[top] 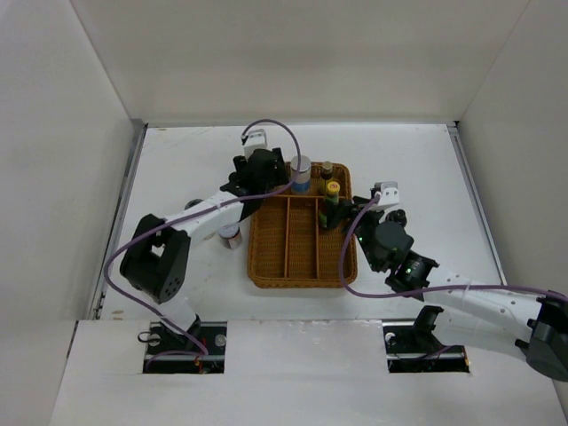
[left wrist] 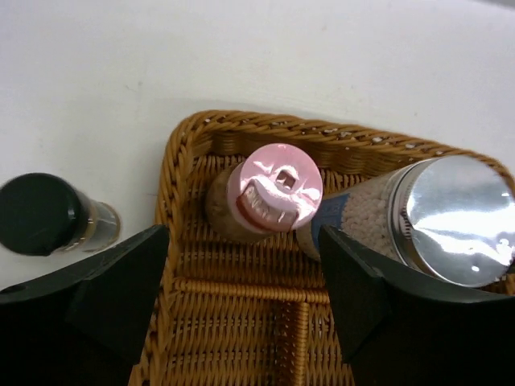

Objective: Organize the condiment bottles

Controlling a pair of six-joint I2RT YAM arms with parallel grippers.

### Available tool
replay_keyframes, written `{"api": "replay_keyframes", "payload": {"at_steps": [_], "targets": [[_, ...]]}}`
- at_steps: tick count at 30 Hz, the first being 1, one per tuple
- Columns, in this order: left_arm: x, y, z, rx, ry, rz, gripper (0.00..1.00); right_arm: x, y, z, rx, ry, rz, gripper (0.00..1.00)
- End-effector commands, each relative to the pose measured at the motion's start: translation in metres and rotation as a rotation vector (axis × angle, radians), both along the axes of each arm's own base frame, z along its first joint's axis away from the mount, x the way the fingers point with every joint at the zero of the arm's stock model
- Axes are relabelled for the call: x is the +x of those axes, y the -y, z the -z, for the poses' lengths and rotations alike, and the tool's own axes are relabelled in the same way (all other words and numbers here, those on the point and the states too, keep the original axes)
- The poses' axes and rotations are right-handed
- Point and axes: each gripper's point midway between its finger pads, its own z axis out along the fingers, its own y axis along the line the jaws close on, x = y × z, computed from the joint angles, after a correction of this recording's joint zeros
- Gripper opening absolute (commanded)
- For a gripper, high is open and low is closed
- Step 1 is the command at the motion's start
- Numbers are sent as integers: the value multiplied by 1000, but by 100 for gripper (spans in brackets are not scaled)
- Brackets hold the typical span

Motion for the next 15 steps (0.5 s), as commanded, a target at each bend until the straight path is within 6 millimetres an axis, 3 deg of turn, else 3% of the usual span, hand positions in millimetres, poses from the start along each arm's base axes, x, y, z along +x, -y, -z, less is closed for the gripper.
{"api": "replay_keyframes", "payload": {"at_steps": [1, 5, 11, 15], "targets": [[3, -18, -83, -112, 203, -45, 72, 3, 0, -13, 56, 34, 8, 84], [-7, -51, -90, -107, 220, -104, 63, 2, 0, -13, 58, 36, 5, 84], [-4, -98, -49, -21, 68, -192, 60, 4, -2, -12, 56, 31, 3, 84], [0, -102, -20, 21, -5, -195, 64, 4, -3, -10, 44, 28, 2, 84]]}}
